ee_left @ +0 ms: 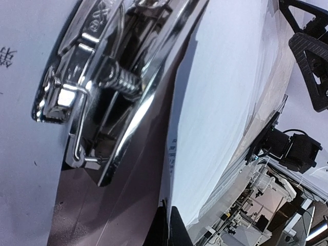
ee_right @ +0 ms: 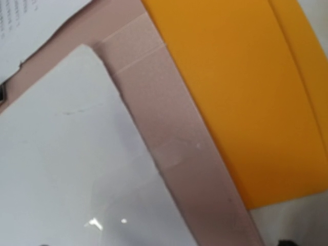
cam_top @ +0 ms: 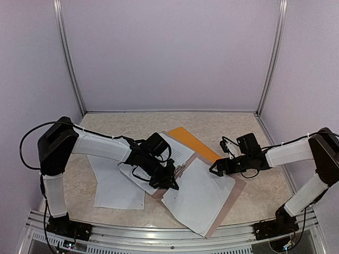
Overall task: Put the files into the folder
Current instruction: Insert the file into the form pockets on the folder.
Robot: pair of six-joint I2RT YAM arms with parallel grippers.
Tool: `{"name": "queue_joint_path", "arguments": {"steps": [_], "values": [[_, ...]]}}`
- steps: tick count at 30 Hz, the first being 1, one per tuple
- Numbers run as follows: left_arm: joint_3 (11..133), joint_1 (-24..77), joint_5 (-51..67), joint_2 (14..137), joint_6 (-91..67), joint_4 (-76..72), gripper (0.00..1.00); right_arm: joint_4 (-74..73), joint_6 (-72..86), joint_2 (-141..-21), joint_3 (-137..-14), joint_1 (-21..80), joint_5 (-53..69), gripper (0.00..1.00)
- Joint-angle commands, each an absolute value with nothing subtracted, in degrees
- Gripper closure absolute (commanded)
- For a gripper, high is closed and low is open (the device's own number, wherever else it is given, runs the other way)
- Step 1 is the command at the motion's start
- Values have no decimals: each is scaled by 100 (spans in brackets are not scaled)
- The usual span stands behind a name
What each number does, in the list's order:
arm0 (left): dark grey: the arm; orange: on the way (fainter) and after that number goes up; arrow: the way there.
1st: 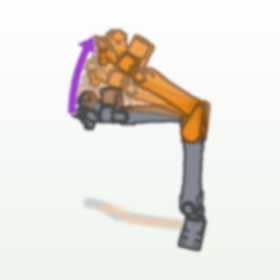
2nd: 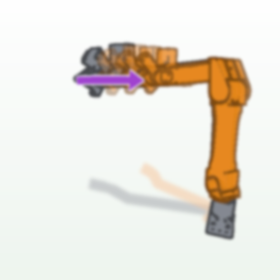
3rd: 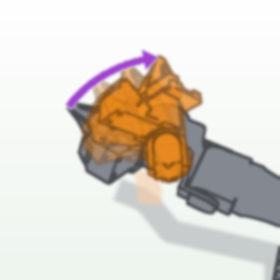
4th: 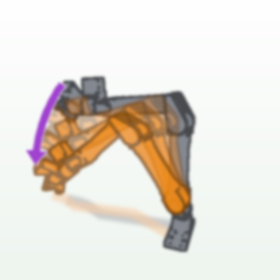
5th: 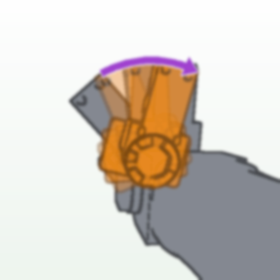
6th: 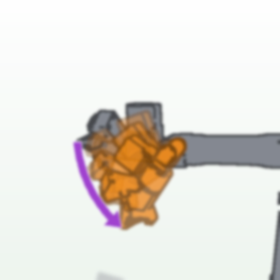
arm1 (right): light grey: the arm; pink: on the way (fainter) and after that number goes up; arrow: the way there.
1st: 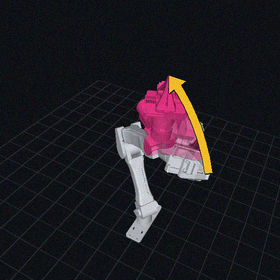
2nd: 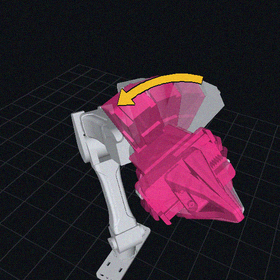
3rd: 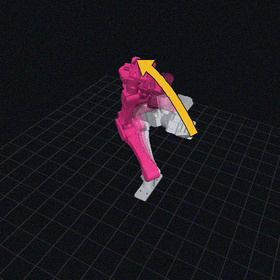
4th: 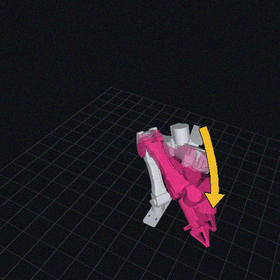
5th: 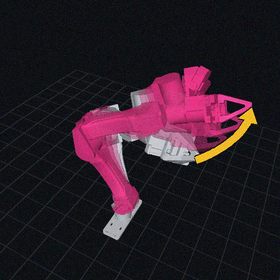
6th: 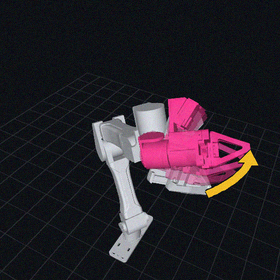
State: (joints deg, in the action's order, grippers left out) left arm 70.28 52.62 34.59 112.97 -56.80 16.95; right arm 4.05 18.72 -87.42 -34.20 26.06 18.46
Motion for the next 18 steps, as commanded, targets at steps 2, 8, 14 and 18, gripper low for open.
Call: {"name": "queue_joint_path", "arguments": {"steps": [2, 8, 14, 18], "values": [[7260, 5335, 3283, 11490, -5639, 1654, 100, -45, 1872, -8697, -3217, 2575, 2004, 6], [7788, 5411, 3264, 11703, -5268, 2093, 100, -37, 1850, -8710, -3225, 2580, 2038, 6], [8160, 5432, 3296, 11936, -4899, 2477, 100, -18, 1837, -8766, -3226, 2581, 2084, 6], [8291, 5457, 3316, 11992, -4700, 2670, 100, -25, 1840, -8751, -3226, 2577, 2064, 7]]}}
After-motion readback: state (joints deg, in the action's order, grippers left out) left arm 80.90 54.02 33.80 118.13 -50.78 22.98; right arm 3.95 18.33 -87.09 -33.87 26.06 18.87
